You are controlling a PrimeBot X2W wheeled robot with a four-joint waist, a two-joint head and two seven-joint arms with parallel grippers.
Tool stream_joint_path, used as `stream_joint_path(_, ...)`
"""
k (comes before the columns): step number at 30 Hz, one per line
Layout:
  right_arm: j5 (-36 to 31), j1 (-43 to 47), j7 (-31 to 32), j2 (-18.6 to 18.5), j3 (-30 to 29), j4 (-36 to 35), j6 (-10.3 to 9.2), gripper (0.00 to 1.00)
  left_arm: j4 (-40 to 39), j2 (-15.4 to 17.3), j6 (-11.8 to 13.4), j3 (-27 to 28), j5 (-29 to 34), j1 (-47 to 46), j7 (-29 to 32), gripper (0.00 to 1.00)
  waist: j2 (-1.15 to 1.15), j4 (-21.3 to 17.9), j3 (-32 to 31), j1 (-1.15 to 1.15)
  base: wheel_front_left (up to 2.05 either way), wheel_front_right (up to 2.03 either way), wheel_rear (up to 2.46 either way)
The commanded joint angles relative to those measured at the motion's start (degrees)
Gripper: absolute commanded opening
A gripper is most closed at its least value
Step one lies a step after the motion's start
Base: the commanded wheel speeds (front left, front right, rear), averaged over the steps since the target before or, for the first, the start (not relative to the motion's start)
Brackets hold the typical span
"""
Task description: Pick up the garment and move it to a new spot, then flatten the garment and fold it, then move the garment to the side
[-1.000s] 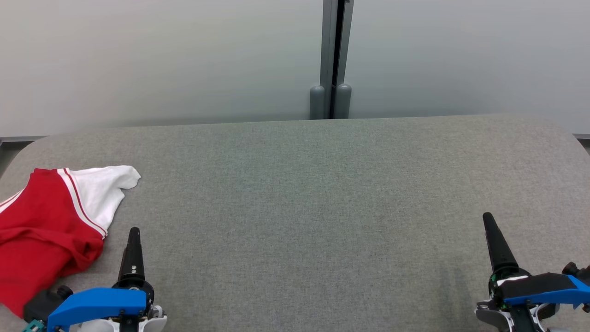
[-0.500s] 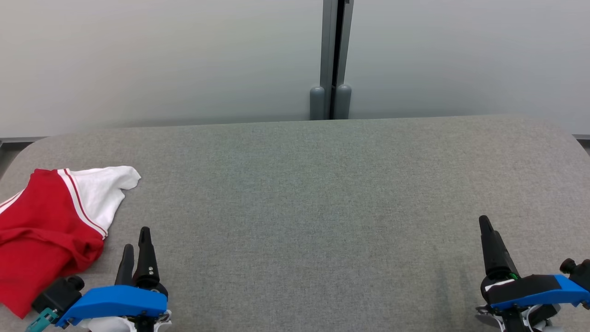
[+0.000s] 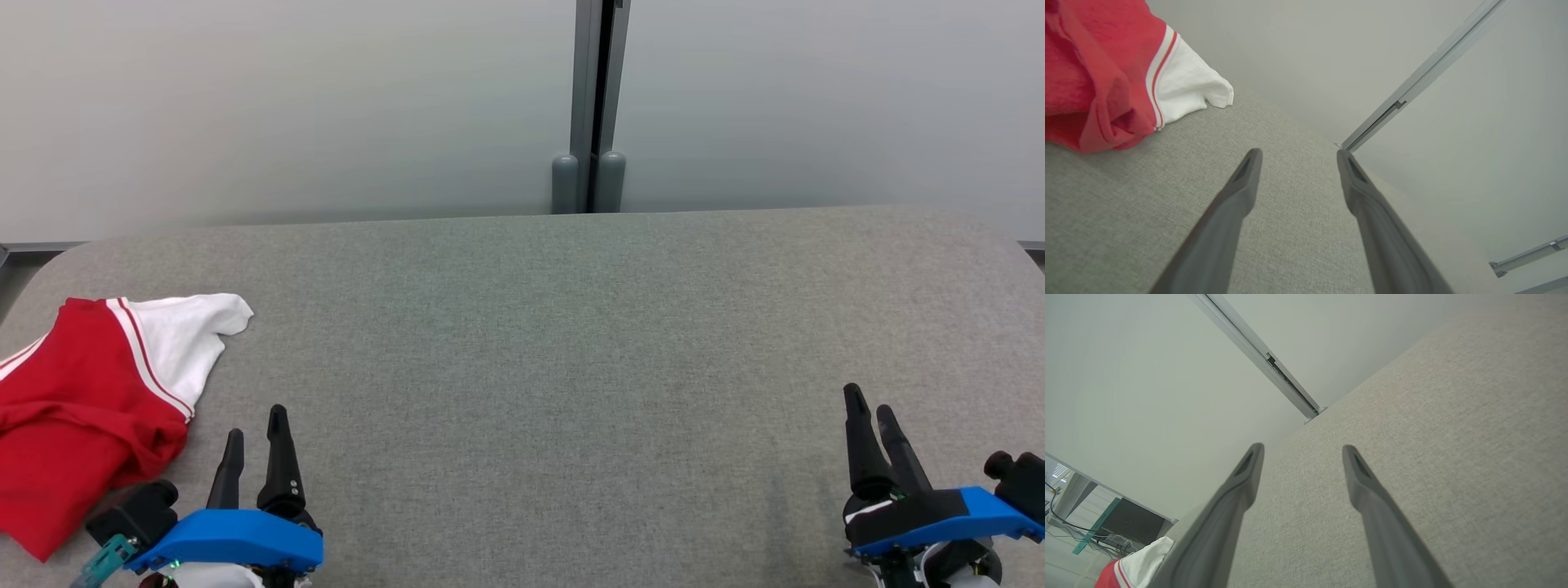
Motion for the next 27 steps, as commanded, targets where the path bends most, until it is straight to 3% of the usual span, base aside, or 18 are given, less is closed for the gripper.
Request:
stream_joint_path(1,-1.9,-0.5,-0.6,-0.5,0.1,-0.3,0.19,1.0,-0.2,0.5,-0.2,-0.4,1.9,-0.5,-0.6,1.0,0.0,0.1,0.0,0.0,0.0,0.0,0.0)
stream_joint_path(27,-20.3,1.0,-4.4,-0.5,-0.8,-0.2,0.2,1.0,2.2,0.8,0.9,-3.5,19.2,0.1,-4.4,1.0,0.0,0.7,0.2,0.0,0.0,0.0,0.0)
